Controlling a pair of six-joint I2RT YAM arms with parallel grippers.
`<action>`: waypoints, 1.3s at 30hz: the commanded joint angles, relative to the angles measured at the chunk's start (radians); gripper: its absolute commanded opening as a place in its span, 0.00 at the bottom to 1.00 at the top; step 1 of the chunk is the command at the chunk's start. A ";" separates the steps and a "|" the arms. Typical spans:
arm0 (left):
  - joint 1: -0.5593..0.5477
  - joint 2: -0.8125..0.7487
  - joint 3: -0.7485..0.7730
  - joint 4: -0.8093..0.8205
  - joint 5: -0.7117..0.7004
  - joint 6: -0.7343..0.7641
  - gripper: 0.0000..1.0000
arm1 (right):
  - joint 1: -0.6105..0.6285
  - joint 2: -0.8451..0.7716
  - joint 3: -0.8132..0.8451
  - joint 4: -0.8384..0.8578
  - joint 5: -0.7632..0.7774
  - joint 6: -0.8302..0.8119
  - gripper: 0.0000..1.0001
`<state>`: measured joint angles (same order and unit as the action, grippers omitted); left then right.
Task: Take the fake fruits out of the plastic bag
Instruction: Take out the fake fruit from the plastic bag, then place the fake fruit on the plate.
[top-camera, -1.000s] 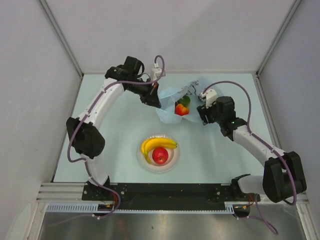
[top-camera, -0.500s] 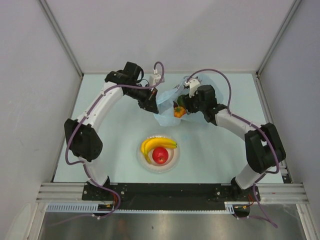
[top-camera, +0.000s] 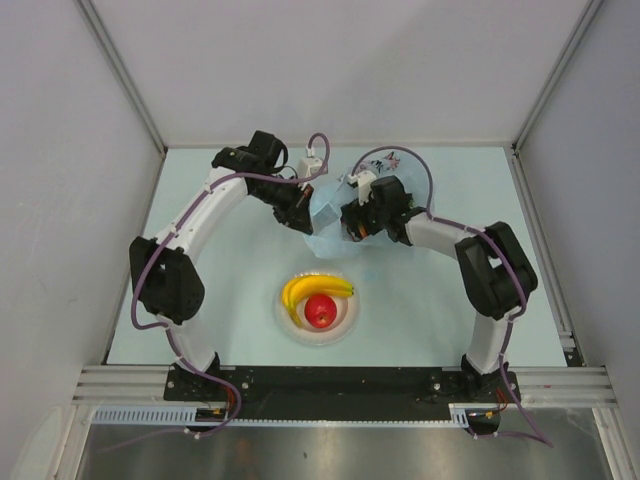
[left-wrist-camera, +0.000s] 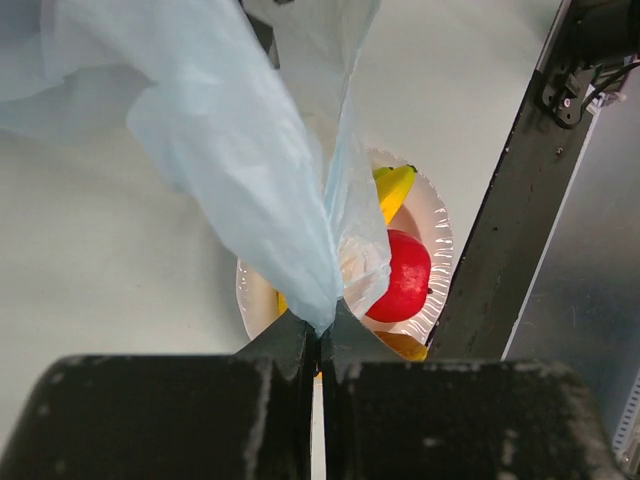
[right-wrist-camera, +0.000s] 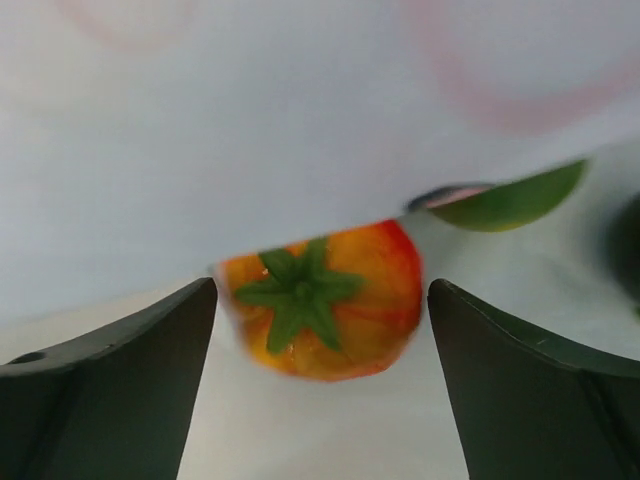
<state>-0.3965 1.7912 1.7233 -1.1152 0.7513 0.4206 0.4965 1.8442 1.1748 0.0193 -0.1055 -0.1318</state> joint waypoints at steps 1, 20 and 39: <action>-0.004 -0.055 0.004 0.008 -0.003 0.030 0.00 | 0.024 0.078 0.078 -0.041 0.052 0.012 0.93; -0.005 0.020 0.068 0.067 0.033 -0.046 0.00 | -0.033 -0.259 0.109 -0.303 -0.183 -0.251 0.34; -0.005 0.085 0.142 0.097 0.039 -0.094 0.00 | 0.103 -0.520 -0.222 -0.614 -0.592 -0.974 0.35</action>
<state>-0.3973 1.8946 1.8565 -1.0306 0.7708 0.3233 0.5472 1.3296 0.9485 -0.5758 -0.5743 -0.9768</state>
